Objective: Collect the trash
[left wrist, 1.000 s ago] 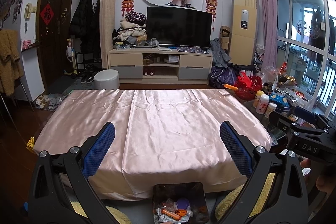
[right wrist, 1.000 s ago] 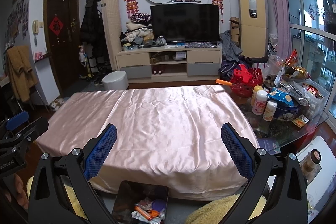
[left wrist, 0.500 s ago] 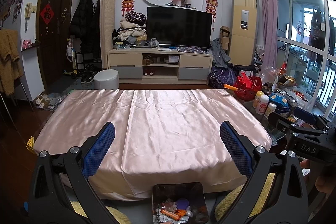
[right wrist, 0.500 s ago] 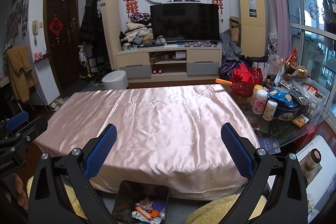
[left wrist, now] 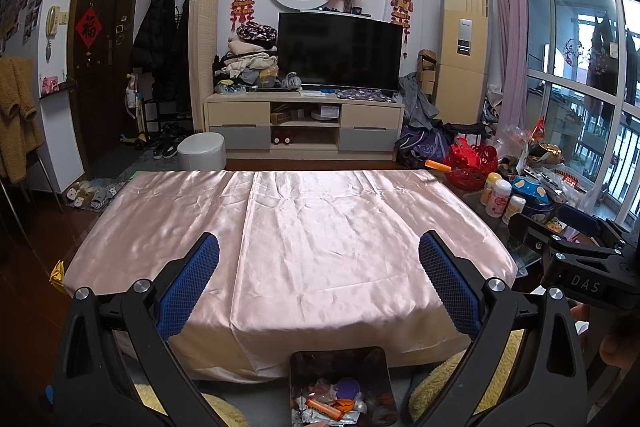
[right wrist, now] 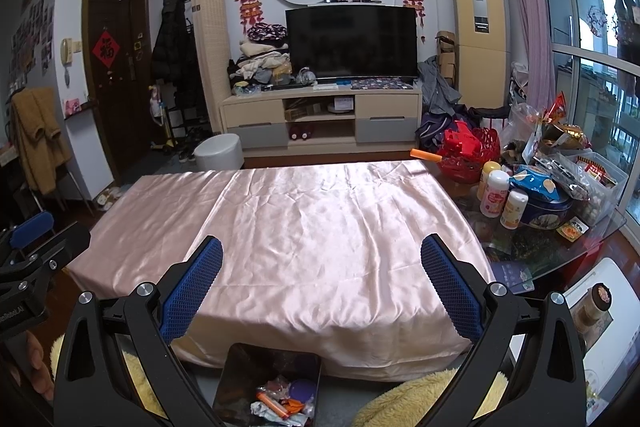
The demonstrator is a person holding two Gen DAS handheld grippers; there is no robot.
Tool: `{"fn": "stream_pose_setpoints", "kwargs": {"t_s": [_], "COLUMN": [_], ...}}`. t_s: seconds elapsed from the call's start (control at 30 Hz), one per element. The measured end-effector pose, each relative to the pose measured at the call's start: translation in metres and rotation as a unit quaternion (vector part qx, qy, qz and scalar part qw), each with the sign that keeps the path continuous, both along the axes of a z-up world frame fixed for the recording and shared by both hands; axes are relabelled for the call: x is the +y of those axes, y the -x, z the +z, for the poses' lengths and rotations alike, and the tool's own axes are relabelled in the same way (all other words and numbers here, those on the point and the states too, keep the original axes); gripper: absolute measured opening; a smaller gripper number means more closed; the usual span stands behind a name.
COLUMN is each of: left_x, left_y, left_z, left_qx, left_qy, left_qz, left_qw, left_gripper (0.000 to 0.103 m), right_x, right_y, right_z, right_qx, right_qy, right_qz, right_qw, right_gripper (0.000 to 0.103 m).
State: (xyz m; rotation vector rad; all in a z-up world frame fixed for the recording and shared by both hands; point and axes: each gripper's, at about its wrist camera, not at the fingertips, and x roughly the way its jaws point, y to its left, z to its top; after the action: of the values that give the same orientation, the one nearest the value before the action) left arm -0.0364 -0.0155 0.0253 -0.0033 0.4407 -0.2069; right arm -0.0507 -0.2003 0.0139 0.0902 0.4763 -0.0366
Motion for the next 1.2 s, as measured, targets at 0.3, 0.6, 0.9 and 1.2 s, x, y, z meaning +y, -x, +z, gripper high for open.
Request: {"fn": "stream_pose_setpoints", "kwargs": {"t_s": [0.3, 0.6, 0.9, 1.2], "left_x": [0.0, 0.001, 0.005, 0.005], "left_y": [0.0, -0.007, -0.014, -0.033], "left_z": [0.0, -0.006, -0.011, -0.019], "left_qx": [0.0, 0.021, 0.009, 0.041], "left_qy": [0.0, 0.017, 0.022, 0.017], "left_qz": [0.001, 0.005, 0.019, 0.026], "left_qw": [1.0, 0.9996, 0.9995, 0.9987], "left_gripper": [0.095, 0.095, 0.095, 0.095], "right_x": [0.0, -0.001, -0.004, -0.007], "right_y": [0.001, -0.003, -0.017, -0.03], "right_z": [-0.001, -0.004, -0.014, -0.018], "right_qx": [0.001, 0.008, 0.025, 0.026], "right_qy": [0.0, -0.001, -0.002, -0.006], "right_qz": [-0.002, -0.004, -0.005, -0.002], "right_qw": [1.0, 1.0, 1.0, 1.0], "right_gripper": [0.1, 0.1, 0.1, 0.1]}}
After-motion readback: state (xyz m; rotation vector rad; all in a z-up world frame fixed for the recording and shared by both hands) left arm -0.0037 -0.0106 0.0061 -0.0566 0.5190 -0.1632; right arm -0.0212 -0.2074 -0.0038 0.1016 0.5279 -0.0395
